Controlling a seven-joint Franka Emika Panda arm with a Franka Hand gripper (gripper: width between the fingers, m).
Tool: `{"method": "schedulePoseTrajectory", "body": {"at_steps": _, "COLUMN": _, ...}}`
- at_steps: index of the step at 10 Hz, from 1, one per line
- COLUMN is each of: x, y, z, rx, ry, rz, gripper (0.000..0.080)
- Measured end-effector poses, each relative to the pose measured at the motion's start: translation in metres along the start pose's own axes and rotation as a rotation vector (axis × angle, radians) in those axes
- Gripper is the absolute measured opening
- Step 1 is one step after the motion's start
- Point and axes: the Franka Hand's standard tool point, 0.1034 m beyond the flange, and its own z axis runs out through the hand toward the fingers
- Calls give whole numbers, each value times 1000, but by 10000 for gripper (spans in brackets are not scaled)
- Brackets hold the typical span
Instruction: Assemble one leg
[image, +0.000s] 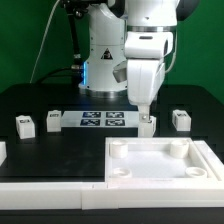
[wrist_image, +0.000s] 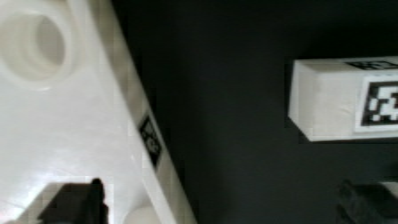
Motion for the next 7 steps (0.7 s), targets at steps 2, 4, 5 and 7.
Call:
{"method": "schedulePoseTrajectory", "body": {"at_steps": 2, "x": 0, "y": -1, "z": 2, "rx": 5, "ry": -1, "rz": 32, "gripper": 649}}
{"method": "schedulePoseTrajectory", "body": {"at_steps": 4, "x": 0, "y": -2, "z": 2, "rx": 7, "ry": 0, "rz": 236, "gripper": 649}}
{"method": "schedulePoseTrajectory", "body": {"at_steps": 5, "x": 1, "y": -5, "z": 4, "rx": 10, "ry": 0, "rz": 372, "gripper": 649}}
{"method": "schedulePoseTrajectory", "body": {"at_steps": 7, "x": 6, "y": -35, "z": 14, "rx": 38, "ry": -28, "rz": 702, "gripper": 649}}
